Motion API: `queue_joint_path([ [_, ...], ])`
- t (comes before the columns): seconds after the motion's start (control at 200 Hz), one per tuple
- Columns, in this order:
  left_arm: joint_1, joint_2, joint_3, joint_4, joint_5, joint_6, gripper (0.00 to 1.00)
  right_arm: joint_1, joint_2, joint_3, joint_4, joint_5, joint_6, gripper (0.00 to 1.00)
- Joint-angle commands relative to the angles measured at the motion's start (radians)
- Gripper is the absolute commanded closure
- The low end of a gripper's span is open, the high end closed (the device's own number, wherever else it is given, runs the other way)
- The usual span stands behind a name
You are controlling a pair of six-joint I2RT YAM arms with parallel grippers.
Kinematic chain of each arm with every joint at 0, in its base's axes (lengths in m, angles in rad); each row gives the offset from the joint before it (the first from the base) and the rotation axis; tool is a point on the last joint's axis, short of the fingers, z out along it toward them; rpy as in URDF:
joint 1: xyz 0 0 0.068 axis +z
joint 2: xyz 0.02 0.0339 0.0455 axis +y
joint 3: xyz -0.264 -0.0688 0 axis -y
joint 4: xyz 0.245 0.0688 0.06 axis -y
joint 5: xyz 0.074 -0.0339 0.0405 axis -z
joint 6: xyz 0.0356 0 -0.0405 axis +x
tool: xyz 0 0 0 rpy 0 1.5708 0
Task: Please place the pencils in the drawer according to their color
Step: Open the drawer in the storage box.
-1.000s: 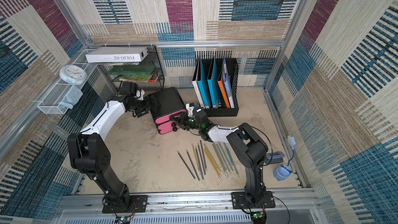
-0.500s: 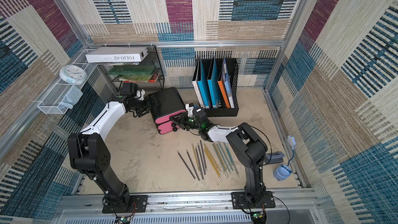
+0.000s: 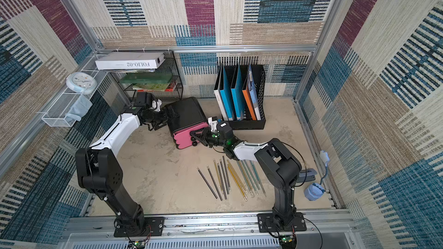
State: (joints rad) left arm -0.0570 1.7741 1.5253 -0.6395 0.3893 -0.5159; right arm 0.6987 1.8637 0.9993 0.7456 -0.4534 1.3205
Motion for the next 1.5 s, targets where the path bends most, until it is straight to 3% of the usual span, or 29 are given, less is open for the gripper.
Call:
queue_joint_path([
  [0.0,0.000,0.015,-0.017,-0.172,-0.106,0.025,0.01,-0.001,-0.029,-0.022,0.008,0.002,-0.013,0.67],
  [0.591,-0.001,0.013,-0.031,-0.156,-0.093,0.007,0.01,-0.001,-0.197,-0.201,-0.020,0.027,-0.030,0.67],
  [0.646,-0.002,0.012,-0.034,-0.155,-0.092,0.004,0.01,-0.001,-0.204,-0.202,-0.023,0.029,-0.031,0.61],
  [0.746,-0.002,0.012,-0.034,-0.151,-0.090,0.002,0.01,0.000,-0.204,-0.178,-0.055,0.036,-0.047,0.37],
  [0.887,-0.002,0.009,-0.034,-0.153,-0.092,0.003,0.01,0.000,-0.183,-0.128,-0.090,0.038,-0.059,0.24],
  [1.077,-0.002,0.009,-0.034,-0.152,-0.092,0.003,0.02,0.000,-0.149,-0.044,-0.170,0.059,-0.066,0.20],
  [1.498,-0.001,0.010,-0.056,-0.129,-0.081,-0.012,0.02,-0.001,-0.192,0.144,-0.699,0.265,-0.072,0.18],
])
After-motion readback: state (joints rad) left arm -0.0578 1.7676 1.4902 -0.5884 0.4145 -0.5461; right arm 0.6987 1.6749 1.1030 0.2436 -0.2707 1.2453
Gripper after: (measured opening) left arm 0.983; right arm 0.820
